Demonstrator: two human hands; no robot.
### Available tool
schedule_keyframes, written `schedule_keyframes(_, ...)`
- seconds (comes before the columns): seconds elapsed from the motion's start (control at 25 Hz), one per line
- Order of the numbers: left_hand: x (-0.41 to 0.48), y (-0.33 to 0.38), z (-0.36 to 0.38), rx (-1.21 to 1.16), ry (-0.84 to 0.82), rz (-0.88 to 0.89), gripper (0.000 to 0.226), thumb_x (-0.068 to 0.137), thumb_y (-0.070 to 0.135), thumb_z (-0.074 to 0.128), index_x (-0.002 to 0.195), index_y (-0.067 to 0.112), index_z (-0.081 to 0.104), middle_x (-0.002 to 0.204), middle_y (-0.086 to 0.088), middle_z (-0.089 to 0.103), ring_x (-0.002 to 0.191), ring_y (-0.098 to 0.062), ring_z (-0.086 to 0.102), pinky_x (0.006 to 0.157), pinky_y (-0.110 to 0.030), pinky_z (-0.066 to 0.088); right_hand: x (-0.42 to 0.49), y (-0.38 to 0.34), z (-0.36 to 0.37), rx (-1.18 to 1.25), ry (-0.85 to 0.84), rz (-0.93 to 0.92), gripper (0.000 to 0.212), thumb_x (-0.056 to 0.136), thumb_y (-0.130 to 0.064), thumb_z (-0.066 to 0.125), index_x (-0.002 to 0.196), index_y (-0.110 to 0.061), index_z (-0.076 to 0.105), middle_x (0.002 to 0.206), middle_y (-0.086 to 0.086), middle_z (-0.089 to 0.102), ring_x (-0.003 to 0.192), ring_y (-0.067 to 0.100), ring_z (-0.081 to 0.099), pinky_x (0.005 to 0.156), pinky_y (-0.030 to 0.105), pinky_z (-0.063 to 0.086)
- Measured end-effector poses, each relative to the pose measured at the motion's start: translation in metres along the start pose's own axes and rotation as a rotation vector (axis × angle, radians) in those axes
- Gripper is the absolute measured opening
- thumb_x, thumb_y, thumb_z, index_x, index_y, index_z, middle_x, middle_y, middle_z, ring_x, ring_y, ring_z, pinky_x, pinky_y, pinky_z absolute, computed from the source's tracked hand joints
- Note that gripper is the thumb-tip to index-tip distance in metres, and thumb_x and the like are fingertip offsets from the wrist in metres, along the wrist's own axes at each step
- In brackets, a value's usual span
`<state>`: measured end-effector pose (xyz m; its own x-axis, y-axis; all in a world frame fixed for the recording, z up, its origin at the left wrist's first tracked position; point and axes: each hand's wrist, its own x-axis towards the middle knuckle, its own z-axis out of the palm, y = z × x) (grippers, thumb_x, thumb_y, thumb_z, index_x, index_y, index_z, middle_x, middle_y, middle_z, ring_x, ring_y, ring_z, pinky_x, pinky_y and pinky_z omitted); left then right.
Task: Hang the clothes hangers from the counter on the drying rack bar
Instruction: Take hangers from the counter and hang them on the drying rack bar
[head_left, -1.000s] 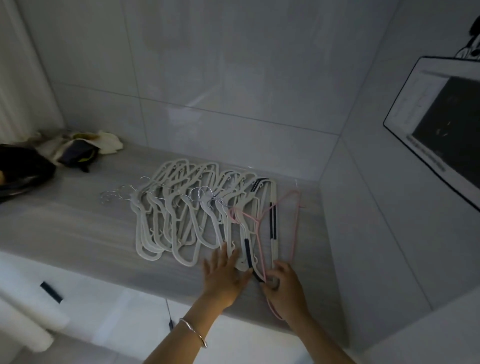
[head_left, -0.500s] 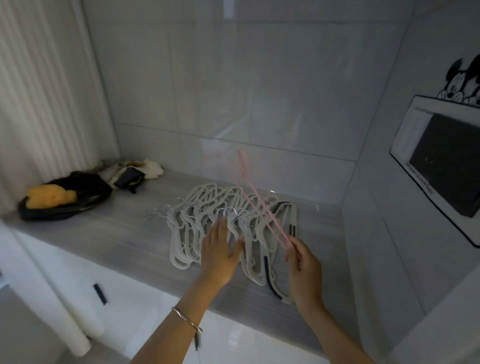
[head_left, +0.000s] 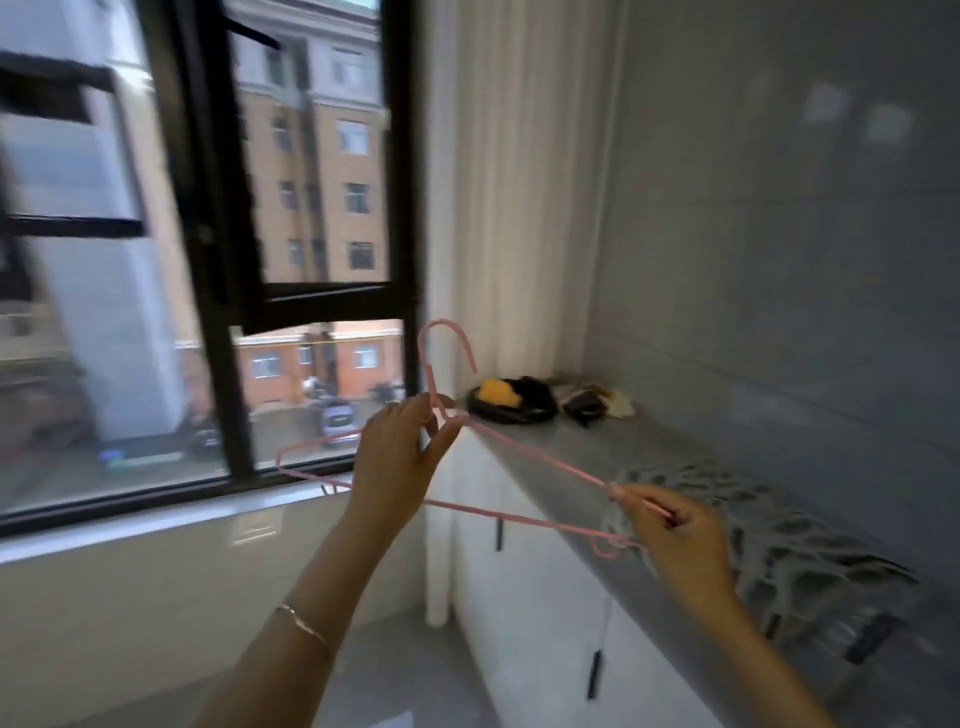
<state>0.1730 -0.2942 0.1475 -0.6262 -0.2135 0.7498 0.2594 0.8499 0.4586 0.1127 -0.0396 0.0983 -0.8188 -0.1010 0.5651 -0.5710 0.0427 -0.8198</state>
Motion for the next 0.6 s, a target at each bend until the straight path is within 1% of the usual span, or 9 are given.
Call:
schedule_keyframes(0.04,-0.009,0.003,-0.041,-0.02,-0.02,-0.037,0.024,0.09,0.042,0.054,0.091,0.021,0.066,0.078,0.012,0.063,0.072,-0.001,0.059,0.072,-0.019,0.045,-0.004,-0.013,0.013,0.024,-0.04,-0.032,0.025,0.078,0.008,0.064,0.074,-0.016,0.069,0.059,-0.026,0.066,0.058,-0.01,0.059,0.056,0.003,0.043)
schedule_keyframes(0.12,-0.031,0.016,-0.12,-0.091,-0.085,-0.192,0.011,0.088,0.026,0.063,0.083,0.019,0.069,0.066,0.016,0.065,0.063,0.004,0.062,0.065,-0.011,0.048,-0.011,-0.046,0.042,0.055,-0.121,-0.089,0.024,0.078,-0.002,0.069,0.07,-0.025,0.069,0.065,-0.025,0.067,0.064,-0.007,0.061,0.059,0.003,0.043)
schedule_keyframes(0.2,-0.059,0.03,-0.199,-0.171,-0.075,-0.337,0.01,0.085,0.018,0.065,0.077,0.018,0.07,0.057,0.01,0.066,0.054,-0.001,0.062,0.059,-0.015,0.051,-0.024,-0.085,0.081,0.078,-0.189,-0.133,0.007,0.074,-0.036,0.071,0.078,-0.03,0.07,0.076,-0.016,0.068,0.074,0.005,0.061,0.064,0.005,0.043)
schedule_keyframes(0.24,-0.071,0.04,-0.231,-0.199,-0.054,-0.375,0.01,0.085,0.016,0.065,0.076,0.015,0.07,0.056,0.008,0.067,0.053,-0.003,0.062,0.057,-0.015,0.052,-0.032,-0.105,0.099,0.076,-0.193,-0.191,0.027,0.071,-0.047,0.067,0.09,-0.028,0.069,0.086,-0.014,0.066,0.081,0.01,0.059,0.069,0.005,0.042)
schedule_keyframes(0.32,-0.096,0.06,-0.286,-0.227,0.016,-0.412,0.013,0.085,0.014,0.064,0.075,0.01,0.07,0.056,0.004,0.067,0.052,-0.006,0.063,0.055,-0.016,0.052,-0.052,-0.147,0.134,0.095,-0.147,-0.34,0.049,0.072,-0.046,0.065,0.11,-0.016,0.06,0.106,-0.017,0.055,0.097,0.017,0.053,0.085,0.014,0.043)
schedule_keyframes(0.4,-0.12,0.079,-0.334,-0.265,0.114,-0.414,0.017,0.087,0.014,0.06,0.074,0.013,0.07,0.056,0.003,0.066,0.05,-0.005,0.061,0.051,-0.015,0.049,-0.078,-0.193,0.168,0.093,-0.067,-0.552,0.049,0.078,-0.039,0.061,0.116,-0.01,0.054,0.118,-0.007,0.052,0.111,0.02,0.047,0.1,0.034,0.039)
schedule_keyframes(0.48,-0.139,0.094,-0.378,-0.285,0.201,-0.43,0.018,0.088,0.016,0.058,0.076,0.016,0.071,0.058,0.004,0.065,0.05,-0.006,0.061,0.049,-0.014,0.048,-0.105,-0.232,0.199,0.122,-0.024,-0.694,0.041,0.085,-0.032,0.056,0.117,-0.008,0.054,0.127,0.009,0.051,0.122,0.023,0.043,0.107,0.045,0.031)
schedule_keyframes(0.52,-0.149,0.099,-0.399,-0.291,0.238,-0.444,0.018,0.089,0.016,0.057,0.077,0.016,0.071,0.059,0.005,0.065,0.05,-0.005,0.061,0.048,-0.014,0.048,-0.119,-0.251,0.215,0.16,-0.045,-0.715,0.038,0.087,-0.03,0.053,0.117,-0.007,0.055,0.129,0.012,0.05,0.124,0.024,0.042,0.109,0.045,0.029)
schedule_keyframes(0.6,-0.173,0.103,-0.446,-0.296,0.31,-0.466,0.017,0.091,0.016,0.056,0.084,0.012,0.071,0.059,0.006,0.064,0.05,-0.005,0.06,0.047,-0.014,0.047,-0.154,-0.289,0.25,0.288,-0.154,-0.684,0.038,0.088,-0.032,0.049,0.115,-0.005,0.057,0.129,0.01,0.049,0.125,0.021,0.042,0.111,0.033,0.029)
